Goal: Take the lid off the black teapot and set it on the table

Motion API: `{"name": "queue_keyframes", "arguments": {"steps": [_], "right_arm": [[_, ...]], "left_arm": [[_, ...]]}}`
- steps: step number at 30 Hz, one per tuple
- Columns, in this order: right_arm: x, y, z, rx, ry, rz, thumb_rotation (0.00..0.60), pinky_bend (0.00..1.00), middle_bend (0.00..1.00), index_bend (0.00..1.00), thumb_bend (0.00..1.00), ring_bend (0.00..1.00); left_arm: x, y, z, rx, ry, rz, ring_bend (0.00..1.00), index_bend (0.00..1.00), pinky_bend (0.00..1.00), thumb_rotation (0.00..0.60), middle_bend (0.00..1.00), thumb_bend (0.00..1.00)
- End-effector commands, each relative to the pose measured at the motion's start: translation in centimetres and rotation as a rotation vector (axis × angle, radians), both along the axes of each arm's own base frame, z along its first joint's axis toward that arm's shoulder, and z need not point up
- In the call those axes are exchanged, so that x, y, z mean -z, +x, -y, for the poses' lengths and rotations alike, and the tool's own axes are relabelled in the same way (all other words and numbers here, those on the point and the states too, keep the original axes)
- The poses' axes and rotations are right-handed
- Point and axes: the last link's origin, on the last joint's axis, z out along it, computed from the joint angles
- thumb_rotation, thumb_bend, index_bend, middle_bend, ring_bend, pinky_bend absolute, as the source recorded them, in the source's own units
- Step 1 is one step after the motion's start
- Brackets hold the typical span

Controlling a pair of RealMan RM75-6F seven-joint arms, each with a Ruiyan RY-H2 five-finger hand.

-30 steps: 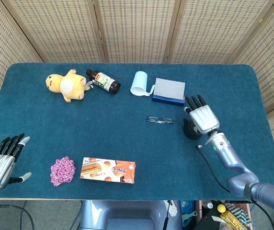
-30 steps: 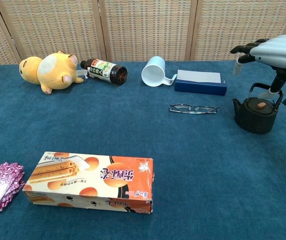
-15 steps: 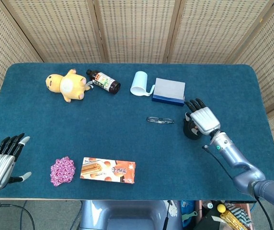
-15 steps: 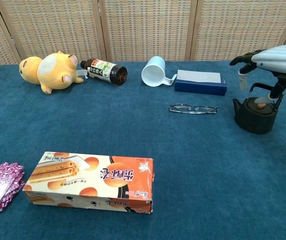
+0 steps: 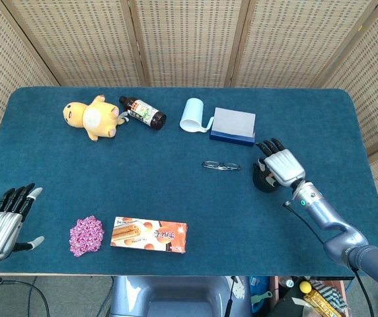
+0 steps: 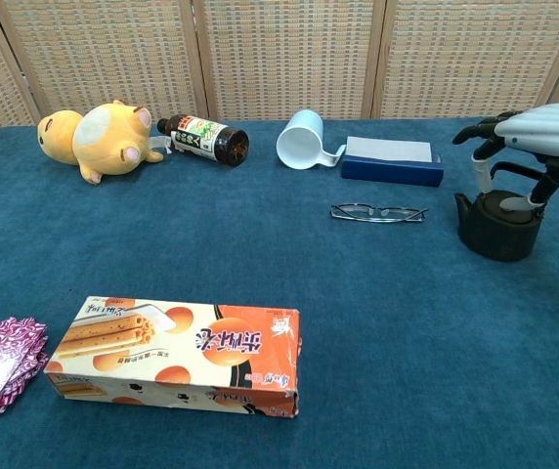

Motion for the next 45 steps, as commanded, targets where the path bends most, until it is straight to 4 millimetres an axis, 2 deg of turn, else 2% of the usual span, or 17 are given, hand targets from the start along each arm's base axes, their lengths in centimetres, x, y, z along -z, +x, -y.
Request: {"name": "queue_keyframes", "arguments": {"steps": [1, 11, 34, 45], "right_arm": [[0.0, 0.0, 0.0, -0.002, 0.002, 0.0, 0.6, 0.08, 0.15, 0.53, 0.5, 0.0], [0.3, -0.2, 0.1, 0.006, 0.011, -0.014, 0.6, 0.08, 0.16, 0.53, 0.54, 0.0], [0.7, -1.6, -0.1, 0.033, 0.015, -0.019, 0.6, 0.08, 0.16, 0.53, 0.54, 0.0], [0.2, -2.7, 0.0, 0.055, 0.012, -0.031, 0.6, 0.08, 0.15, 0.53, 0.54, 0.0]], "left_arm": [[0.0, 0.0, 0.0, 0.0, 0.0, -0.001, 0.0, 0.0, 0.0, 0.6, 0.0, 0.11], [0.0, 0.0, 0.0, -0.001, -0.001, 0.0, 0.0, 0.0, 0.0, 0.6, 0.0, 0.11], [0.5, 0.1, 0.0, -0.002, -0.017, -0.004, 0.0, 0.0, 0.0, 0.6, 0.0, 0.11], [0.6, 0.0, -0.1, -0.004, -0.023, -0.007, 0.0, 0.0, 0.0, 0.6, 0.0, 0.11]]}}
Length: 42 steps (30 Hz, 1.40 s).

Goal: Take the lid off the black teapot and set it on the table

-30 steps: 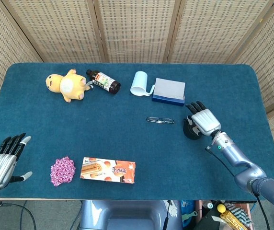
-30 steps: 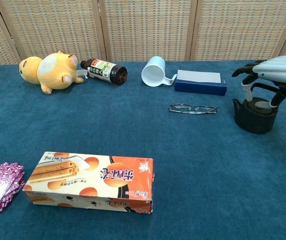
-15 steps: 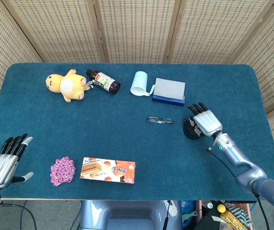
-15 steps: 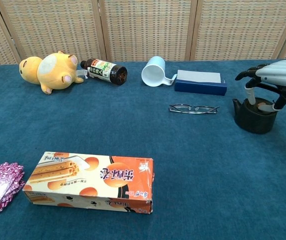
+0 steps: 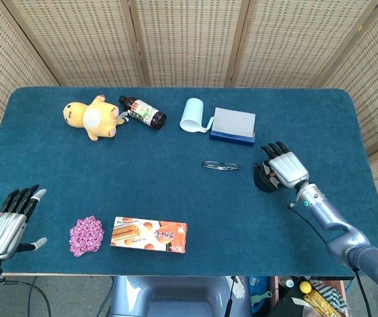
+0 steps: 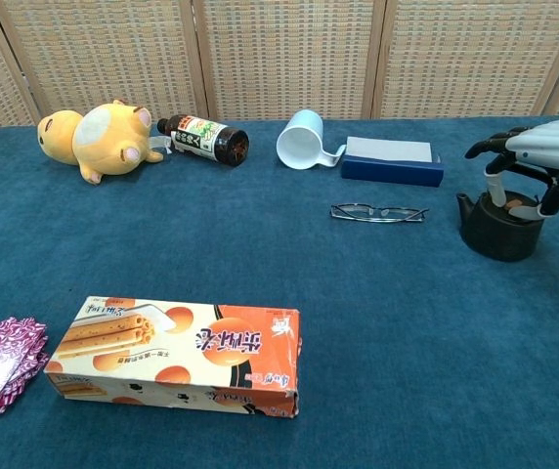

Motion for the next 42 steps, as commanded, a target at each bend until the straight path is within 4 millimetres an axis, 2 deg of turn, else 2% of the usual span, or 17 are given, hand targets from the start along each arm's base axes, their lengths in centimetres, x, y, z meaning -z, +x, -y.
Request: {"name": "queue_keyframes", "arguments": {"steps": [1, 24, 29, 42], "right_arm": [[-0.2, -0.2, 0.0, 0.004, -0.001, 0.001, 0.6, 0.08, 0.15, 0.53, 0.54, 0.0], [-0.7, -0.9, 0.3, 0.016, -0.007, -0.031, 0.6, 0.09, 0.14, 0.53, 0.54, 0.0], [-0.7, -1.0, 0.4, 0.004, -0.037, -0.031, 0.6, 0.1, 0.17, 0.61, 0.54, 0.0], [-1.3, -0.2, 0.4, -0.049, -0.059, -0.029, 0.6, 0.1, 0.17, 0.61, 0.54, 0.0]], "left_arm": [[0.0, 0.0, 0.0, 0.0, 0.0, -0.001, 0.0, 0.0, 0.0, 0.6, 0.0, 0.11], [0.1, 0.0, 0.0, 0.0, -0.004, -0.003, 0.0, 0.0, 0.0, 0.6, 0.0, 0.11], [0.1, 0.0, 0.0, 0.0, -0.004, -0.002, 0.0, 0.0, 0.0, 0.6, 0.0, 0.11], [0.2, 0.0, 0.0, 0.001, -0.008, -0.002, 0.0, 0.0, 0.0, 0.6, 0.0, 0.11]]}}
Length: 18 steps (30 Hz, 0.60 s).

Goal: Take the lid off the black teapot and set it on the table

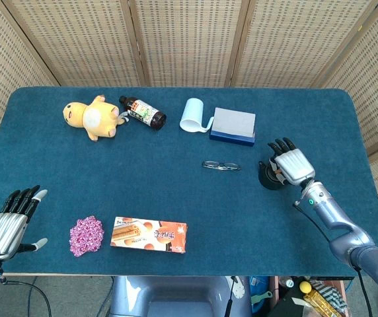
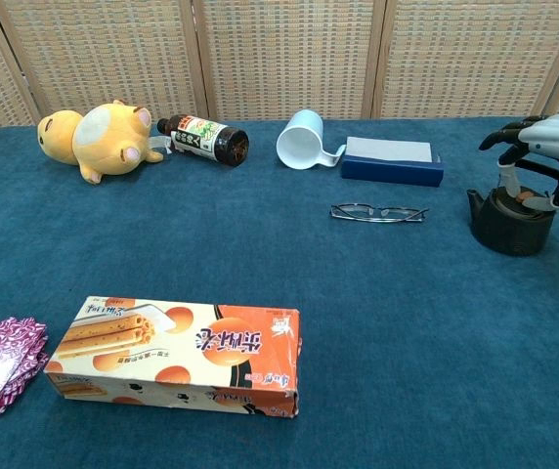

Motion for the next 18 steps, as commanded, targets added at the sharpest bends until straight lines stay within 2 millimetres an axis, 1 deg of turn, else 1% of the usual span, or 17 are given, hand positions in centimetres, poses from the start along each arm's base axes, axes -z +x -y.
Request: {"name": "queue_keyframes", "arguments": {"steps": [1, 4, 9, 10, 13, 16, 18], "right_arm": [[-0.6, 0.9, -0.3, -0.049, 0.0, -0.007, 0.6, 0.1, 0.17, 0.61, 0.54, 0.0], [-1.1, 1.8, -0.7, -0.084, 0.002, -0.002, 0.6, 0.1, 0.17, 0.61, 0.54, 0.0], [-1.7, 4.4, -1.5, -0.154, 0.009, 0.019, 0.6, 0.1, 0.17, 0.61, 0.54, 0.0], [-1.6, 5.1, -1.8, -0.169, 0.018, 0.027, 0.6, 0.1, 0.17, 0.61, 0.54, 0.0], [-0.8, 6.3, -2.6, -0.189, 0.051, 0.028, 0.6, 0.1, 0.17, 0.61, 0.54, 0.0], [0.3, 7.0, -3.2, -0.2, 0.087, 0.021, 0.6, 0.1, 0.17, 0.61, 0.54, 0.0], [1.5, 7.4, -3.8, -0.209, 0.124, 0.008, 0.6, 0.1, 0.17, 0.61, 0.54, 0.0]], "left_arm": [[0.0, 0.0, 0.0, 0.002, -0.002, 0.001, 0.0, 0.0, 0.0, 0.6, 0.0, 0.11], [0.0, 0.0, 0.0, 0.002, -0.004, 0.003, 0.0, 0.0, 0.0, 0.6, 0.0, 0.11], [-0.1, 0.2, 0.1, 0.01, -0.004, 0.007, 0.0, 0.0, 0.0, 0.6, 0.0, 0.11], [-0.1, 0.2, 0.1, 0.011, -0.004, 0.008, 0.0, 0.0, 0.0, 0.6, 0.0, 0.11], [-0.2, 0.2, 0.2, 0.015, -0.004, 0.01, 0.0, 0.0, 0.0, 0.6, 0.0, 0.11], [-0.3, 0.3, 0.3, 0.018, -0.001, 0.012, 0.0, 0.0, 0.0, 0.6, 0.0, 0.11], [-0.4, 0.2, 0.3, 0.018, 0.002, 0.014, 0.0, 0.0, 0.0, 0.6, 0.0, 0.11]]}}
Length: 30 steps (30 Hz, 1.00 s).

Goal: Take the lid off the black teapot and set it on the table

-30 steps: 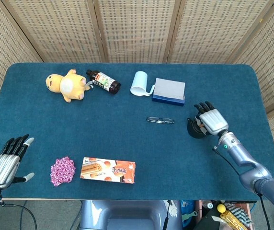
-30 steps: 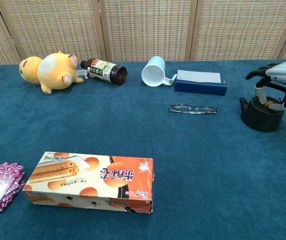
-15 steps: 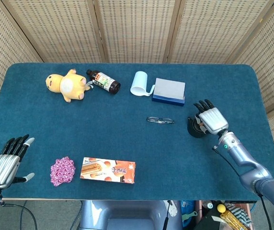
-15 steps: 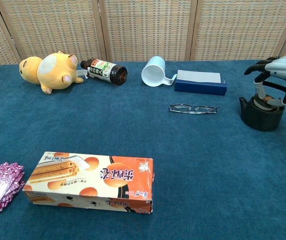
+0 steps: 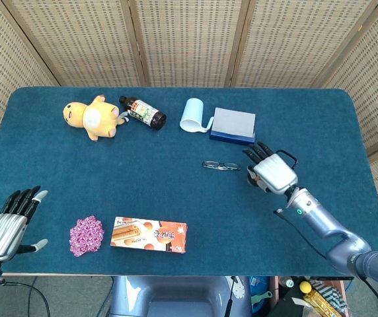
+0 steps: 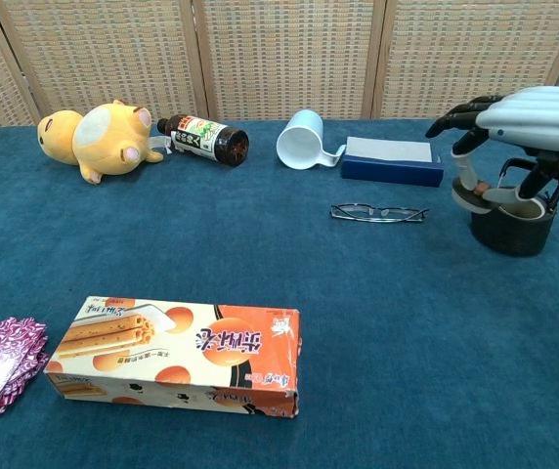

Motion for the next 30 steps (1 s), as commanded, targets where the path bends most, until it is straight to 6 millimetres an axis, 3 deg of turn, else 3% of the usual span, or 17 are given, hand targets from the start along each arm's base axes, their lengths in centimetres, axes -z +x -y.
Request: {"name": "queue_keyframes", "arguments": {"steps": [1, 10, 12, 13, 17, 20, 28, 30], "right_arm": [[1.6, 0.7, -0.8, -0.023, 0.047, -0.032, 0.6, 0.11, 0.17, 0.61, 0.54, 0.0], [4.4, 0.7, -1.4, -0.024, 0.082, -0.064, 0.6, 0.13, 0.17, 0.61, 0.54, 0.0], [4.8, 0.5, -1.5, -0.022, 0.088, -0.072, 0.6, 0.14, 0.17, 0.57, 0.53, 0.0], [5.0, 0.5, -1.6, -0.023, 0.093, -0.078, 0.6, 0.14, 0.16, 0.53, 0.5, 0.0], [5.0, 0.1, -1.6, -0.03, 0.081, -0.1, 0.6, 0.14, 0.13, 0.3, 0.21, 0.0], [4.7, 0.0, -1.6, -0.027, 0.054, -0.089, 0.6, 0.14, 0.12, 0.27, 0.11, 0.0], [1.2, 1.3, -2.6, -0.039, -0.025, 0.005, 0.6, 0.14, 0.1, 0.27, 0.09, 0.0], [-2.0, 0.9, -5.1, -0.037, -0.076, 0.059, 0.6, 0.12, 0.05, 0.23, 0.06, 0.0]], "left_arm": [[-0.1, 0.0, 0.0, -0.001, 0.002, 0.001, 0.0, 0.0, 0.0, 0.6, 0.0, 0.11], [0.0, -0.1, 0.0, -0.003, -0.005, -0.001, 0.0, 0.0, 0.0, 0.6, 0.0, 0.11], [0.1, -0.1, 0.0, -0.003, -0.006, -0.001, 0.0, 0.0, 0.0, 0.6, 0.0, 0.11], [0.1, -0.1, 0.0, -0.003, -0.005, -0.002, 0.0, 0.0, 0.0, 0.6, 0.0, 0.11], [0.1, -0.2, 0.0, -0.004, -0.007, -0.004, 0.0, 0.0, 0.0, 0.6, 0.0, 0.11], [0.2, -0.1, 0.0, -0.004, -0.01, -0.004, 0.0, 0.0, 0.0, 0.6, 0.0, 0.11], [0.2, -0.1, -0.1, -0.006, -0.01, -0.007, 0.0, 0.0, 0.0, 0.6, 0.0, 0.11], [-0.1, 0.0, 0.0, 0.003, 0.006, -0.004, 0.0, 0.0, 0.0, 0.6, 0.0, 0.11]]}}
